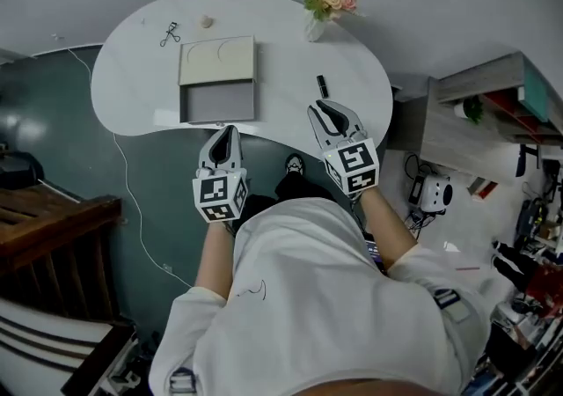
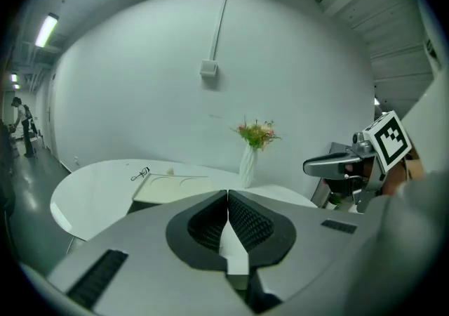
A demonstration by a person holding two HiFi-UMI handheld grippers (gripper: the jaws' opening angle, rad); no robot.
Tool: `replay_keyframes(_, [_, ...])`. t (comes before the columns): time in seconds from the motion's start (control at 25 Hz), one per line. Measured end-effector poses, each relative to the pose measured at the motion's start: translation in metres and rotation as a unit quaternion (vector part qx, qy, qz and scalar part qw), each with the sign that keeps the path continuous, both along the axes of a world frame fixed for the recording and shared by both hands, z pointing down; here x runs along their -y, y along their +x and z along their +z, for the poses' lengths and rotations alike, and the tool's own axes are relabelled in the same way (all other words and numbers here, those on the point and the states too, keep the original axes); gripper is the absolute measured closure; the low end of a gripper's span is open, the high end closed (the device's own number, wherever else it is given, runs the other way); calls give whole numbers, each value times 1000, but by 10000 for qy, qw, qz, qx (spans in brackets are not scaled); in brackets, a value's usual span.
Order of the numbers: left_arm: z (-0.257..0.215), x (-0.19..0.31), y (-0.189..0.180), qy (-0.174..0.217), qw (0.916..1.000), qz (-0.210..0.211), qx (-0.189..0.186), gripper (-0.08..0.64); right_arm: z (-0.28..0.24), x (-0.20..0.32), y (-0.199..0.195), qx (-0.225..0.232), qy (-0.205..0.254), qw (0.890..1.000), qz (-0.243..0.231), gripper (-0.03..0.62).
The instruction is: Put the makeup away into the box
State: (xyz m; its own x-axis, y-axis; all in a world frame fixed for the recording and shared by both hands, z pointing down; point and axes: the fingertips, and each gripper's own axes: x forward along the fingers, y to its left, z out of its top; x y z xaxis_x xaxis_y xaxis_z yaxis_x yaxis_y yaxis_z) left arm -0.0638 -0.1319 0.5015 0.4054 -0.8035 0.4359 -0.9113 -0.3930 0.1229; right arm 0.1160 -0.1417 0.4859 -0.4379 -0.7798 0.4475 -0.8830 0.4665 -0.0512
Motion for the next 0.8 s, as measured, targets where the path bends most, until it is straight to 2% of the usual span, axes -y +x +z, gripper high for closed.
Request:
replay_keyframes(0.16, [26,30,20,-330,9993,153,91,540,40,26,26,-200,-440,9987,151,540])
replay_keyframes(0.4, [66,49,28,-881,9953,392,93,540,104,45,50,-457,-1168,9909,496,533])
replay_keyframes(0.56, [77,67,20,-989,9936,538,135,540,135,61,58,-682,-1426,9844,779,528])
replay_keyframes(0.8, [84,85,-10,-1138,9920,516,172,540,177,78,74,-1008,-1804,9727,1052,499])
